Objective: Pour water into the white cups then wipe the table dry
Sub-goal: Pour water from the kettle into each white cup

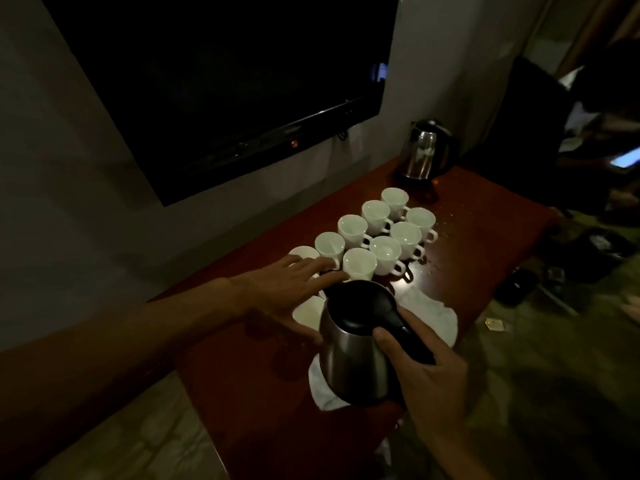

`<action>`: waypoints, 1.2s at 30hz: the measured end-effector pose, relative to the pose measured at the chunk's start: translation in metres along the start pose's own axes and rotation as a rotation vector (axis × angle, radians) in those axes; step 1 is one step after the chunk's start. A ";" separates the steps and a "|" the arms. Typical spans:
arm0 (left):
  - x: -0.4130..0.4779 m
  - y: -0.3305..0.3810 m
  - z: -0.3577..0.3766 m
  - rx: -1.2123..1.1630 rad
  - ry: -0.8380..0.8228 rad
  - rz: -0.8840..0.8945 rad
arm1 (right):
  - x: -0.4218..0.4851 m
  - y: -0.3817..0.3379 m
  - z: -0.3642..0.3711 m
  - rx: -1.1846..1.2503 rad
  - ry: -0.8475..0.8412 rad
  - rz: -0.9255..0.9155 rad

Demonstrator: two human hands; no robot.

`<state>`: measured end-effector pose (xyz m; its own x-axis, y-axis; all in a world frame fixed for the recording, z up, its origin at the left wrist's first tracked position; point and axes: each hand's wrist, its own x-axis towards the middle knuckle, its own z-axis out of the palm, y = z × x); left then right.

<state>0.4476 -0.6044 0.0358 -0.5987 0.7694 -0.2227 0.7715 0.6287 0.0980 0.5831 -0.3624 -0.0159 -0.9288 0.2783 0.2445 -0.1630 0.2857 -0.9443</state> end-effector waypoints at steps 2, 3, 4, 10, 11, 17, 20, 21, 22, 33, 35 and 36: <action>-0.002 -0.003 0.007 -0.005 0.000 -0.020 | -0.008 0.001 -0.001 -0.015 0.021 0.035; -0.001 -0.005 0.010 -0.010 0.008 -0.029 | -0.010 0.002 -0.002 -0.023 0.040 0.053; 0.000 -0.008 0.014 -0.017 0.019 -0.035 | -0.011 0.002 -0.003 -0.027 0.059 0.066; 0.010 -0.035 0.035 -0.105 0.167 -0.143 | 0.005 0.006 -0.011 -0.089 0.112 0.071; 0.011 -0.039 0.040 -0.109 0.175 -0.165 | 0.010 0.007 -0.013 -0.115 0.109 0.071; 0.008 -0.066 0.060 -0.064 0.017 -0.353 | 0.043 0.014 -0.017 -0.219 -0.008 0.111; 0.006 -0.072 0.063 -0.080 -0.007 -0.396 | 0.057 0.016 -0.018 -0.274 -0.057 0.134; 0.006 -0.072 0.063 -0.077 -0.011 -0.403 | 0.060 0.017 -0.018 -0.306 -0.078 0.140; 0.006 -0.073 0.064 -0.075 -0.016 -0.408 | 0.063 0.017 -0.018 -0.330 -0.102 0.147; -0.008 -0.076 0.080 -0.148 0.025 -0.449 | 0.102 -0.001 -0.001 -0.483 -0.253 0.124; -0.010 -0.081 0.081 -0.163 0.059 -0.447 | 0.106 -0.001 0.002 -0.484 -0.273 0.110; -0.011 -0.083 0.082 -0.167 0.072 -0.446 | 0.108 -0.001 0.004 -0.495 -0.276 0.097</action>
<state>0.4075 -0.6746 -0.0496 -0.8815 0.4223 -0.2114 0.3941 0.9044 0.1636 0.4812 -0.3357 0.0103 -0.9950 0.0943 0.0328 0.0409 0.6845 -0.7278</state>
